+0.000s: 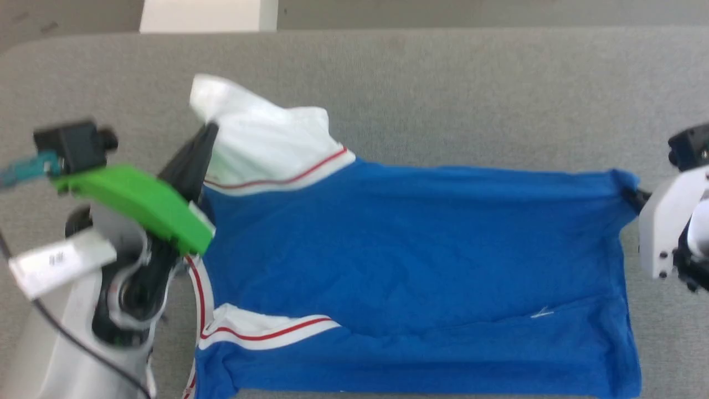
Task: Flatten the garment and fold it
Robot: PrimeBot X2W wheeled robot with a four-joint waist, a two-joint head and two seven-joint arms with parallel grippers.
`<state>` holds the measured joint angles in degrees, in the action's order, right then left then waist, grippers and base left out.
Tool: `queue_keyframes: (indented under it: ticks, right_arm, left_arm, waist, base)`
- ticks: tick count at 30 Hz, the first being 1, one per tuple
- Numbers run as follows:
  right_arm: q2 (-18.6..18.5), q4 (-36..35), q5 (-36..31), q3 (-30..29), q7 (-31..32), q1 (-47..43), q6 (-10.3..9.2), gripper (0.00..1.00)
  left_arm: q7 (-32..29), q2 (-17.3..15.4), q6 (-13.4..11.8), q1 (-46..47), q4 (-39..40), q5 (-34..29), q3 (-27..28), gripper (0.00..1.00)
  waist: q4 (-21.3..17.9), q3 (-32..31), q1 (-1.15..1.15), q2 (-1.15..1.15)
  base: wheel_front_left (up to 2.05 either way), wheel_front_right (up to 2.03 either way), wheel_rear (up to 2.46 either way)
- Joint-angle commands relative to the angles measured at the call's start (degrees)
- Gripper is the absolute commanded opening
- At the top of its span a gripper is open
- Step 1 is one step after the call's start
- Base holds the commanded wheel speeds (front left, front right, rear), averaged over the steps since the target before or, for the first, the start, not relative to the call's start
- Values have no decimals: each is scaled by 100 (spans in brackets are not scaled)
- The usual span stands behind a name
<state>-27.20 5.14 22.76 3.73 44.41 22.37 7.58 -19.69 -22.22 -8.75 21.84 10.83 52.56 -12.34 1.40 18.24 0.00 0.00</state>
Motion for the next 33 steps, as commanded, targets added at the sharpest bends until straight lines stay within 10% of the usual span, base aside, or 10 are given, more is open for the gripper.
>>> queue_keyframes:
  ticks: [1, 23, 24, 25, 27, 33]
  right_arm:
    - [81, -14, 12, -58, -65, -197, -9, 0]
    - [876, 49, -129, -598, 73, -2211, -9, 0]
    - [937, 54, -145, -633, 50, -2253, -9, 24]
    - [975, 38, -172, -661, 22, -2280, -9, 100]
    - [1042, -9, -178, -738, -55, -2340, -9, 100]
    - [1022, -490, 4, -1158, -43, -2624, -9, 100]
  left_arm:
    - [43, -54, -50, -366, 115, 83, 59, 0]
    - [171, 259, -561, -3263, -13, 672, 112, 0]
    - [109, 198, -598, -3261, -101, 611, 63, 0]
    - [92, 154, -643, -3252, -160, 549, 48, 8]
    - [83, 63, -764, -3230, -260, 425, 62, 100]
    - [73, -321, -1193, -3235, -105, 94, 299, 100]
  waist:
    - [4, -468, 0, 0]
    - [78, -1161, 0, 0]
    - [70, -1193, 0, 0]
    - [62, -1210, 0, 0]
    - [35, -1273, 0, 0]
    - [-9, -1449, 0, 0]
  base:
    - [0, 0, 0]
    - [0, 0, 0]
    - [0, 0, 0]
    - [0, 0, 0]
    - [0, 0, 0]
    - [0, 0, 0]
